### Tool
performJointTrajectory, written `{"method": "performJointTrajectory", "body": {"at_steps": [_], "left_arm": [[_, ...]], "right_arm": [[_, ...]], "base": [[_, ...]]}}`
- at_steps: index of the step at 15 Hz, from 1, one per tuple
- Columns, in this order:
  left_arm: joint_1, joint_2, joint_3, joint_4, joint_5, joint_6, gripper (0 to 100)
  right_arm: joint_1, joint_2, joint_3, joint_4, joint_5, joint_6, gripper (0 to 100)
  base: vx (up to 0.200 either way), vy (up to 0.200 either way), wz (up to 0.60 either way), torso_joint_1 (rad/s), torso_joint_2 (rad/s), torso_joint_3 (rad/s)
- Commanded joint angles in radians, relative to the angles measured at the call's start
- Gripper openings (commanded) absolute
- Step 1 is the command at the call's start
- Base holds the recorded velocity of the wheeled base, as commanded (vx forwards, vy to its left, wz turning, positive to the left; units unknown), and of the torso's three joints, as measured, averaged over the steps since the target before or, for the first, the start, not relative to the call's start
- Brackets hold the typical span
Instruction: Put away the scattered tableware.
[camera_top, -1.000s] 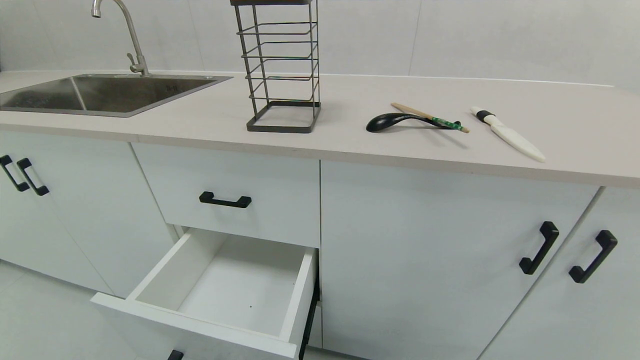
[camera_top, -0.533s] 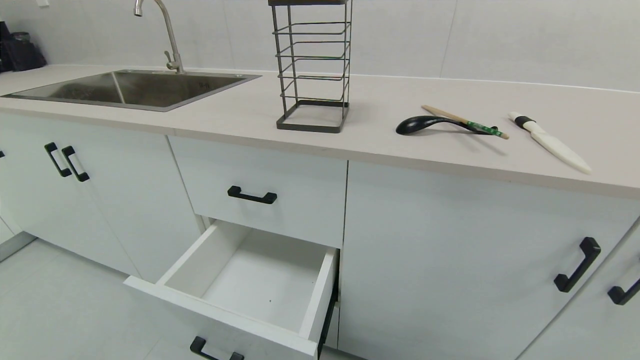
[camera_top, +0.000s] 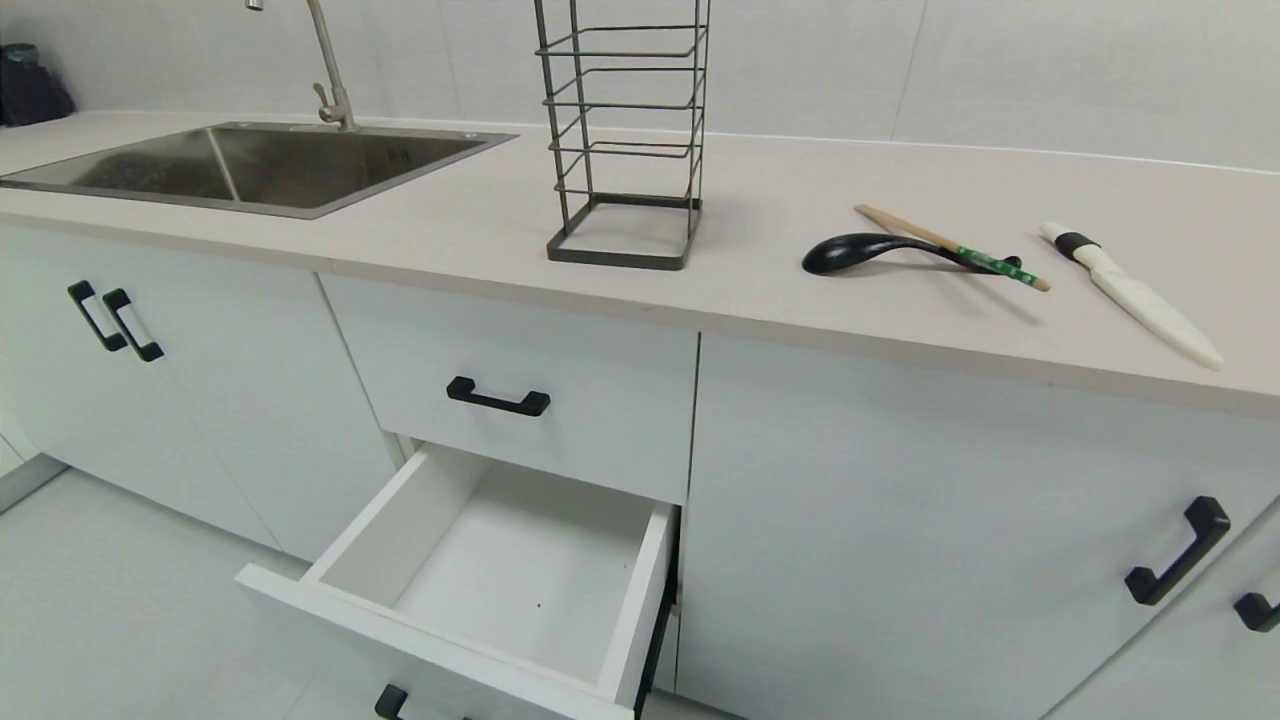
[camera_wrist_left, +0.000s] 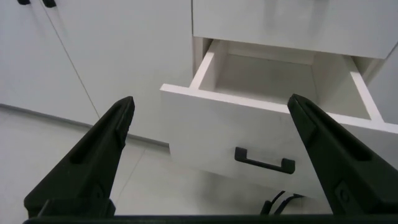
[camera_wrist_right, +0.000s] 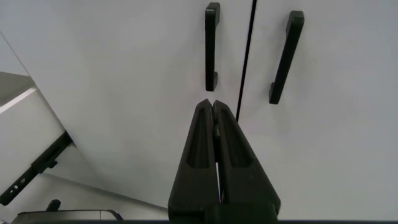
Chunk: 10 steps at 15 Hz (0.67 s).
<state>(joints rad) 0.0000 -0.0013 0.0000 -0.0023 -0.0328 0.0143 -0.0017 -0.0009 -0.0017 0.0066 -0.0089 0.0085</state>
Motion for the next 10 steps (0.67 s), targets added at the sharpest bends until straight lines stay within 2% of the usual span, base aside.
{"method": "performJointTrajectory", "body": {"at_steps": [1,3,6,10], "left_arm": [[0.000,0.001,0.000,-0.001,0.001,0.000,100],[0.000,0.001,0.000,-0.001,0.001,0.000,100],[0.000,0.001,0.000,-0.001,0.001,0.000,100],[0.000,0.001,0.000,-0.001,-0.001,0.001,100]], "right_arm": [[0.000,0.001,0.000,0.000,0.000,0.001,0],[0.000,0.001,0.000,0.001,0.000,-0.001,0],[0.000,0.001,0.000,0.001,0.000,0.001,0],[0.000,0.001,0.000,0.000,0.000,-0.002,0]], "base": [[0.000,0.000,0.00,0.144,-0.05,-0.095],[0.000,0.000,0.00,0.219,-0.30,-0.161],[0.000,0.000,0.00,0.185,-0.64,-0.204],[0.000,0.000,0.00,0.046,-0.13,-0.040]]}}
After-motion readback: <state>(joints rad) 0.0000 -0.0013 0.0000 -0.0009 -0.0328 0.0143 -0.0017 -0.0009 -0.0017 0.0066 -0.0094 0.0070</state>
